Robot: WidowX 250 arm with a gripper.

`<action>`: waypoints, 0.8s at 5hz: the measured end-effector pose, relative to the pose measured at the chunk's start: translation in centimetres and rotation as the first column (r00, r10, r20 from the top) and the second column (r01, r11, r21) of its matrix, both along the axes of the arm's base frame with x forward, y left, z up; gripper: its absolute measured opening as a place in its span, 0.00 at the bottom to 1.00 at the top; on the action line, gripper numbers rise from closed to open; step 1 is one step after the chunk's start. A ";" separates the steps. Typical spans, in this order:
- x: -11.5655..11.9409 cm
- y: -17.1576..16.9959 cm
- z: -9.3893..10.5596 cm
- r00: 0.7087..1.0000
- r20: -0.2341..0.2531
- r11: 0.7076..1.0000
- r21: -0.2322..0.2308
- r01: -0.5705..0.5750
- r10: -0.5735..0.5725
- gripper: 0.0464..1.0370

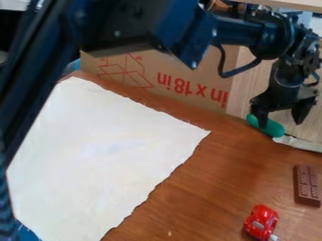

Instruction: Pick up the green object on the table and place it on the top right corner of cloth

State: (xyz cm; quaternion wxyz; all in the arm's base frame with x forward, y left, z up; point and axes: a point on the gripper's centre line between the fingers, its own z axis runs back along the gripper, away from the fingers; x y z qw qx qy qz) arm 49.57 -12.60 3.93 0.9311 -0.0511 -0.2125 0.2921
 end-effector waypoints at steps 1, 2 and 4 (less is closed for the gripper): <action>0.6 0.1 -1.2 1.000 -0.012 1.000 0.018 -0.008 0.008 0.96; 0.6 0.9 -2.5 0.999 -0.031 0.999 0.033 -0.041 0.042 0.92; -0.2 2.9 -3.0 0.999 -0.013 0.998 0.037 -0.044 0.044 0.38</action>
